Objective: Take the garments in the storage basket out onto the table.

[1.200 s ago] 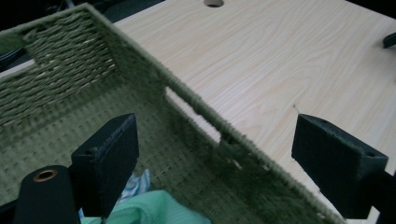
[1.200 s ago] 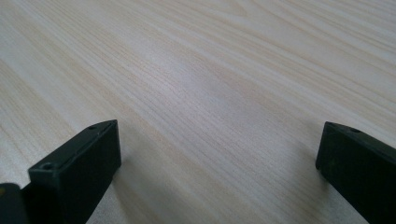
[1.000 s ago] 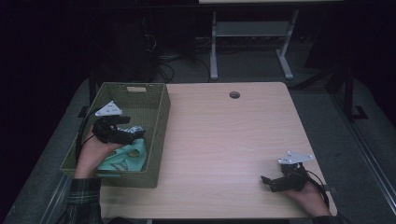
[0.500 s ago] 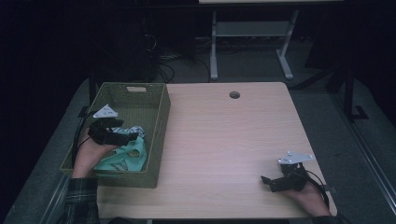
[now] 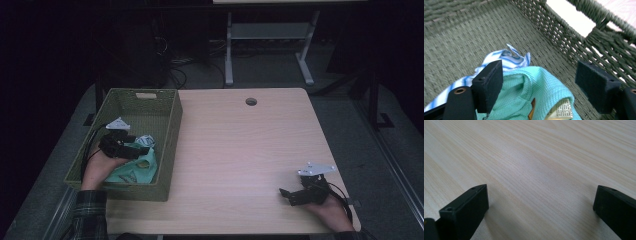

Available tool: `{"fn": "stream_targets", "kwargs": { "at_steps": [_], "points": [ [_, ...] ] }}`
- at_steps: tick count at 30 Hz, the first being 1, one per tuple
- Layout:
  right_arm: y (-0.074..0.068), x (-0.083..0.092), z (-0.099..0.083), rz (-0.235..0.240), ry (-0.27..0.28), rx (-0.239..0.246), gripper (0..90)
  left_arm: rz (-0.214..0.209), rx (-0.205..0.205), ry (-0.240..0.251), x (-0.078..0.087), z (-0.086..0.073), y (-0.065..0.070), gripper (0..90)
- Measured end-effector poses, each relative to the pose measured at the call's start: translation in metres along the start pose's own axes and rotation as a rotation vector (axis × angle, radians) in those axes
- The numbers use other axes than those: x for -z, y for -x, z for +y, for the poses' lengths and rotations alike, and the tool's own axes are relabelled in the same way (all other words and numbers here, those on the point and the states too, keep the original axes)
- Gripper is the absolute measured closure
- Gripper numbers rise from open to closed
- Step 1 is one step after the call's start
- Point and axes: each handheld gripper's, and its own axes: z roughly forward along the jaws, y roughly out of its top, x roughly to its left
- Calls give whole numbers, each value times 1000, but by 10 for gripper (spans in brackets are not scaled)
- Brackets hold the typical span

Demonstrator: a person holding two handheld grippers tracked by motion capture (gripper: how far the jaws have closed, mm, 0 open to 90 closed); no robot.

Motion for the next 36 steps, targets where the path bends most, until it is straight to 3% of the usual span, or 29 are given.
{"fn": "stream_targets", "kwargs": {
  "at_steps": [7,13,26,31,36],
  "points": [
    [0,0,0,-1,-1,0,0,-27,-8,-45,-11,-2,3,257],
    [0,0,0,0,0,1,0,-31,-26,-122,-22,-4,4,281],
    [0,0,0,-2,-2,2,0,-64,3,-238,-34,-8,3,370],
    [0,0,0,-1,-1,4,0,-66,-3,-266,-35,-9,4,473],
    [0,0,0,-1,-1,2,0,-73,18,-269,-34,-8,4,703]
  ]
}}
